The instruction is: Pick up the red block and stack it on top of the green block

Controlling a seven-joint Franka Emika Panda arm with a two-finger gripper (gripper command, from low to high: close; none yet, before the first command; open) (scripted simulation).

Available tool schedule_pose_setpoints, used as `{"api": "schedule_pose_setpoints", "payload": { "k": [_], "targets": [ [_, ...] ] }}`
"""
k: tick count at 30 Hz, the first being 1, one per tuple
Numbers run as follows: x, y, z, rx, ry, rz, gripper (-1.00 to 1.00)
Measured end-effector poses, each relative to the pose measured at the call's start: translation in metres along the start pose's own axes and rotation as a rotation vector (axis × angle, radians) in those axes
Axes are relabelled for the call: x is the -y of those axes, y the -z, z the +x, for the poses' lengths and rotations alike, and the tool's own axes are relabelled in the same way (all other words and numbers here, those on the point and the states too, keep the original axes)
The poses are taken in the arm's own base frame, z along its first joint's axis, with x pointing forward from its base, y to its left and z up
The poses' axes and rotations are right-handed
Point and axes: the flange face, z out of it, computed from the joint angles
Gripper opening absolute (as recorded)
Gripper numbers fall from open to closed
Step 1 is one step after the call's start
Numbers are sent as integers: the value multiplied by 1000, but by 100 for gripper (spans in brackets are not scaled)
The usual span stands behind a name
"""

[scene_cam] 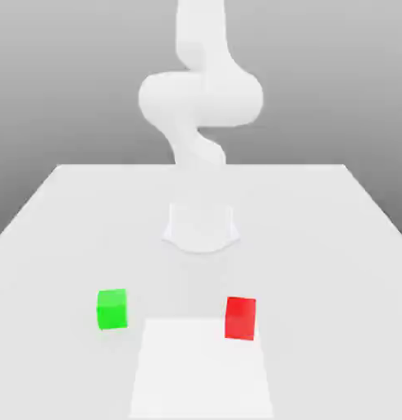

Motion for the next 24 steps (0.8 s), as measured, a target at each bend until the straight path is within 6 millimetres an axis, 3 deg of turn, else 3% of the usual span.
{"api": "schedule_pose_setpoints", "payload": {
  "k": [5, 11, 18, 23, 24],
  "targets": [
    [-27, -119, -49, 143, -42, -123, 0],
    [-87, -229, -136, 292, -81, -296, 0],
    [-198, -316, -261, 437, -111, -540, 0],
    [-229, -351, -291, 452, -114, -563, 0],
    [-234, -356, -295, 453, -114, -563, -100]
  ]
}}
